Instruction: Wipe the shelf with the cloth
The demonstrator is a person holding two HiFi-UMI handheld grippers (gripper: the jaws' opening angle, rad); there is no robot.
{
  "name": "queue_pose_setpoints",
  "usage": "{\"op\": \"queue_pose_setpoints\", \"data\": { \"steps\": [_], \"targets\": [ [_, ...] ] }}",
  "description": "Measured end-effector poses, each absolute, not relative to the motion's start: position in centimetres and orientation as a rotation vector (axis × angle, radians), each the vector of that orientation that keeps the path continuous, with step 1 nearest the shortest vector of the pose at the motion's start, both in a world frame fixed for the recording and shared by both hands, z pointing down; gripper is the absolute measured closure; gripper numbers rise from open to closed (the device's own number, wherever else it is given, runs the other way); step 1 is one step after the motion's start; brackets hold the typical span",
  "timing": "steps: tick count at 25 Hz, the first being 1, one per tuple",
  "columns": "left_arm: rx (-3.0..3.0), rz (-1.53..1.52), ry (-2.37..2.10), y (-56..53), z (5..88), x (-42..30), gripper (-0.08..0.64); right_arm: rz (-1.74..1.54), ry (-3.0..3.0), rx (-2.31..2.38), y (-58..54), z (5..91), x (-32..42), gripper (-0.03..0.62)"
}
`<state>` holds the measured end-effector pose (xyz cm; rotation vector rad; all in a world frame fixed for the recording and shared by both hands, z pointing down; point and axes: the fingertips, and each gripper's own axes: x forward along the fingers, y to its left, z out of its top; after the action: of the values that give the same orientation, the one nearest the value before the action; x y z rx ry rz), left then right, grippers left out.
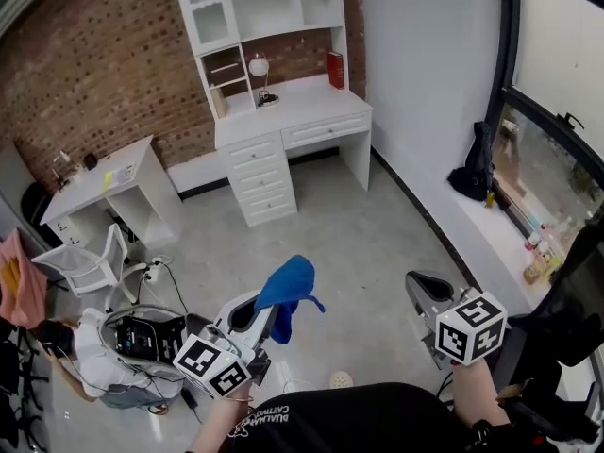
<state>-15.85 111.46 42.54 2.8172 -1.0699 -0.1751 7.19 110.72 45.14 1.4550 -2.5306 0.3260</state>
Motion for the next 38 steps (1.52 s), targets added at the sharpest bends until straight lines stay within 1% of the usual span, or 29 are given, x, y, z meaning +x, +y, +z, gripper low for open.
{"op": "queue_pose_setpoints", "data": {
  "steps": [7,14,20,25,28,33,38],
  "targets": [
    [2.802,-0.253,-1.182,101.0,41.0,-16.4,0.532,0.297,-2.596,1.386,99.0,43.8,6.3,0.584],
    [2.694,-0.201,-1.229,94.6,43.7,-19.4,0.532,0.519,-2.640,1.218,91.9,48.3,2.5,0.584],
    [2.669,-0.218,-1.214,85.1,45.3,-21.0,0.532,0.548,-2.595,1.272,83.7,49.1,1.5,0.584],
    [2.718,-0.254,-1.137,76.1,43.2,-22.2,0.532,0.554,-2.579,1.313,75.6,48.0,-0.4,0.584],
    [2.743,-0.216,-1.101,70.8,42.1,-24.2,0.532,0.554,-2.616,1.316,70.0,46.3,-3.2,0.584],
    [2.786,-0.184,-1.113,62.9,40.8,-28.4,0.532,0.443,-2.675,1.305,62.8,43.3,-8.2,0.584],
    [2.808,-0.161,-1.121,57.5,42.5,-29.3,0.532,0.509,-2.597,1.371,59.5,46.1,-8.4,0.584]
  ]
}}
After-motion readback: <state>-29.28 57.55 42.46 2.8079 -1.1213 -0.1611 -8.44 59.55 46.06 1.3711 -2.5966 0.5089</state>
